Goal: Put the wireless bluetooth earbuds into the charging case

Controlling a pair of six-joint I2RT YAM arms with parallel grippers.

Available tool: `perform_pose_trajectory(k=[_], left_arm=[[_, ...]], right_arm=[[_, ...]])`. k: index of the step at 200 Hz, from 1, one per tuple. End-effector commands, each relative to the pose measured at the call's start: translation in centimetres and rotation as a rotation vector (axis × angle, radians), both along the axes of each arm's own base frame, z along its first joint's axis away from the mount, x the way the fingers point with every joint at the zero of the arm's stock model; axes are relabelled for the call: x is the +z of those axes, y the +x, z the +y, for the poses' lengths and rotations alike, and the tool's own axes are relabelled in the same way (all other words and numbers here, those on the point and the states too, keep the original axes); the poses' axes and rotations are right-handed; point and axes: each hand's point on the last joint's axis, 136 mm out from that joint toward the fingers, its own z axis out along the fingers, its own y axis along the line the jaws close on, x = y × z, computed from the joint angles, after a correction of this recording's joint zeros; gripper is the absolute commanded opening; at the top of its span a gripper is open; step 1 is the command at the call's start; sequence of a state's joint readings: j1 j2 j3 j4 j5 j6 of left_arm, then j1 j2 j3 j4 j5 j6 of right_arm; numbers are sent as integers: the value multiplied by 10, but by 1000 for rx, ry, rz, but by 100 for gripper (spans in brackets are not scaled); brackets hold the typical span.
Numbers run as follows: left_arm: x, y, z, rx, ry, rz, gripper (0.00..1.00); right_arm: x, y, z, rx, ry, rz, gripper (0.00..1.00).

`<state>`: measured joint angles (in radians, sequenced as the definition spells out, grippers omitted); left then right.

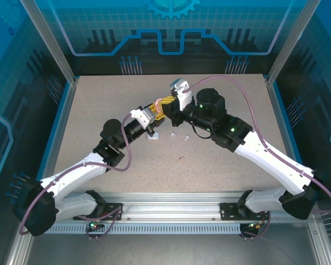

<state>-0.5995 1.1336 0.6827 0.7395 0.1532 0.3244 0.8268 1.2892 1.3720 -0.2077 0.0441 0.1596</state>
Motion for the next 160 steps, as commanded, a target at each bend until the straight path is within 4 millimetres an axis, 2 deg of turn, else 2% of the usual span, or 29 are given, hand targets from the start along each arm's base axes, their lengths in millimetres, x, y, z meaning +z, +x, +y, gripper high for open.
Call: perform_pose_trajectory(k=[1, 105, 160], left_arm=[[19, -2, 0, 6, -20, -47, 0], [20, -1, 1, 15, -20, -47, 0], [19, 0, -1, 6, -20, -29, 0]], right_arm=[[2, 1, 3, -6, 8, -19, 11], [-8, 6, -12, -39, -3, -3, 10], [-23, -6, 10, 80, -93, 19, 9]])
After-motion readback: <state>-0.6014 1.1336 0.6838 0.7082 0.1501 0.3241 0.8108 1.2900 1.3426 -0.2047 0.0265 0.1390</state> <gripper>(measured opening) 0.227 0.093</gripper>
